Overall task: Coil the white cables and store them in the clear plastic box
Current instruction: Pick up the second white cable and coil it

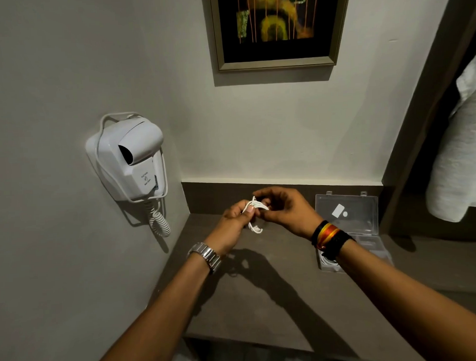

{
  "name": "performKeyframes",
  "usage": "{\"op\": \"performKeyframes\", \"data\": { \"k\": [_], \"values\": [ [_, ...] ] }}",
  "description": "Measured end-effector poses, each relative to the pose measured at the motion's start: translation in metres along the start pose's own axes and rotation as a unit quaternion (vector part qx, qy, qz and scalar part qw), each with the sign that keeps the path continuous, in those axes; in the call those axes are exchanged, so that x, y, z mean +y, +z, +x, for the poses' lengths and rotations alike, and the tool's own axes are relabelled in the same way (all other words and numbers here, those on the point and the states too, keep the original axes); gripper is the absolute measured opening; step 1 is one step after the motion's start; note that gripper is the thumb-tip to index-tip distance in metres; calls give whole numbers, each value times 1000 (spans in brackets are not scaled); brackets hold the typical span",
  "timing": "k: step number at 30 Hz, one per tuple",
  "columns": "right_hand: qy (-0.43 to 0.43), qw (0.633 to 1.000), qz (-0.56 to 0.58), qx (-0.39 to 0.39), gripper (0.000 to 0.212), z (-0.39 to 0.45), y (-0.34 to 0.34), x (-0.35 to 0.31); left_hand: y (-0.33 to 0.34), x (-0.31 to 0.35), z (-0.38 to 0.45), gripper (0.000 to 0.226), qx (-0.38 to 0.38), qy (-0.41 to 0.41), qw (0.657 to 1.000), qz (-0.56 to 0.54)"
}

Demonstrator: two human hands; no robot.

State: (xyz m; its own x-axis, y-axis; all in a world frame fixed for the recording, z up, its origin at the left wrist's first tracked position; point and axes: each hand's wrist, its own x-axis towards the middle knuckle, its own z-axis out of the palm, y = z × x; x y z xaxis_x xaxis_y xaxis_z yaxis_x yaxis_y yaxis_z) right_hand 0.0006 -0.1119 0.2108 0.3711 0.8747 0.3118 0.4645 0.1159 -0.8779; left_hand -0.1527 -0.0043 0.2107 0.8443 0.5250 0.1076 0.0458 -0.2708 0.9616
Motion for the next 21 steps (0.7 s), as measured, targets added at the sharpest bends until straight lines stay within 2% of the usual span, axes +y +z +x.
{"op": "performKeyframes", "data": {
  "k": [3,8,13,16,21],
  "values": [
    [11,999,-37,31,24,1,1,2,-1,-4,-2,27,35,22,980,195],
    [39,998,-2,46,16,1,4,8,6,-15,-7,24,92,123,919,363],
    [89,992,90,20,17,2,6,10,8,-21,-8,19,108,140,916,361],
    [134,981,141,-22,21,2,3,8,7,-24,-7,19,113,148,911,368],
    [178,953,236,-70,43,1,2,5,3,-28,-6,14,100,129,916,366]
  ]
}}
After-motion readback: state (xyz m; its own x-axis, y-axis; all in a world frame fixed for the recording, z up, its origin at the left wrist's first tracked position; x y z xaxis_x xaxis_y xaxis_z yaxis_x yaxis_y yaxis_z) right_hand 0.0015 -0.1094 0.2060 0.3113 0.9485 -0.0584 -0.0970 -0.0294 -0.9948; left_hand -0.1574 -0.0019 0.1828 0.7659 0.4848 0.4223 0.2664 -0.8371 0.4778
